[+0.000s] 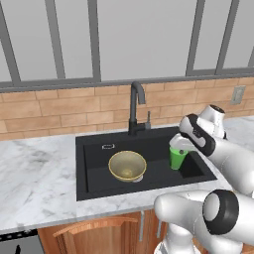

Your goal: Remove the lemon and orange from the sink. Then move the bowl and cup from the counter to the sink for washing.

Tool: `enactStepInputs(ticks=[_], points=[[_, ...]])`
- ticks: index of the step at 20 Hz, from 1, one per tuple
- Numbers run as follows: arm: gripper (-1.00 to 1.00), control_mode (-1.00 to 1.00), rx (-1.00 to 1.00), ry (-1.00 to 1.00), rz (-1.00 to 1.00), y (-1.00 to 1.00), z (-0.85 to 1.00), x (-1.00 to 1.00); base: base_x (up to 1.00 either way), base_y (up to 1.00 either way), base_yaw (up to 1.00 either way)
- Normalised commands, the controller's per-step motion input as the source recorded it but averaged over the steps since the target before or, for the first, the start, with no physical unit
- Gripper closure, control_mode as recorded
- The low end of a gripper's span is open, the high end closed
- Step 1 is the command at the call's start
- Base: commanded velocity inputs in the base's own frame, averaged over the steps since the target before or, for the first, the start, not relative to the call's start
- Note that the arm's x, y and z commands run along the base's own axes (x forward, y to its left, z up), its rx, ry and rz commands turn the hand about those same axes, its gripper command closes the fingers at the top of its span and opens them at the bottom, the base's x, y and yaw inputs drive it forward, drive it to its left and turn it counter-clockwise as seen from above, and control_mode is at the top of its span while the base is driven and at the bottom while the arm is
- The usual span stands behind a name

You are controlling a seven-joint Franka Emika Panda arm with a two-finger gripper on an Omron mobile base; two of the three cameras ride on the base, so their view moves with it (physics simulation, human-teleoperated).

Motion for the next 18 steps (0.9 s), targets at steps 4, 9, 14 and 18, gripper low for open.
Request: enactStepInputs(ticks=[4,9,14,18], points=[[1.00,-1.00,-0.03,0.00,0.00,0.00,-0.22,0.16,0.00,0.00,0.00],[1.00,-1.00,-0.01,0.00,0.00,0.00,-0.20,0.16,0.00,0.00,0.00],[1.00,-1.00,0.00,0.00,0.01,0.00,-0.19,0.13,0.00,0.00,0.00],[1.00,-1.00,0.00,0.00,0.00,0.00,-0.20,0.15,0.00,0.00,0.00]])
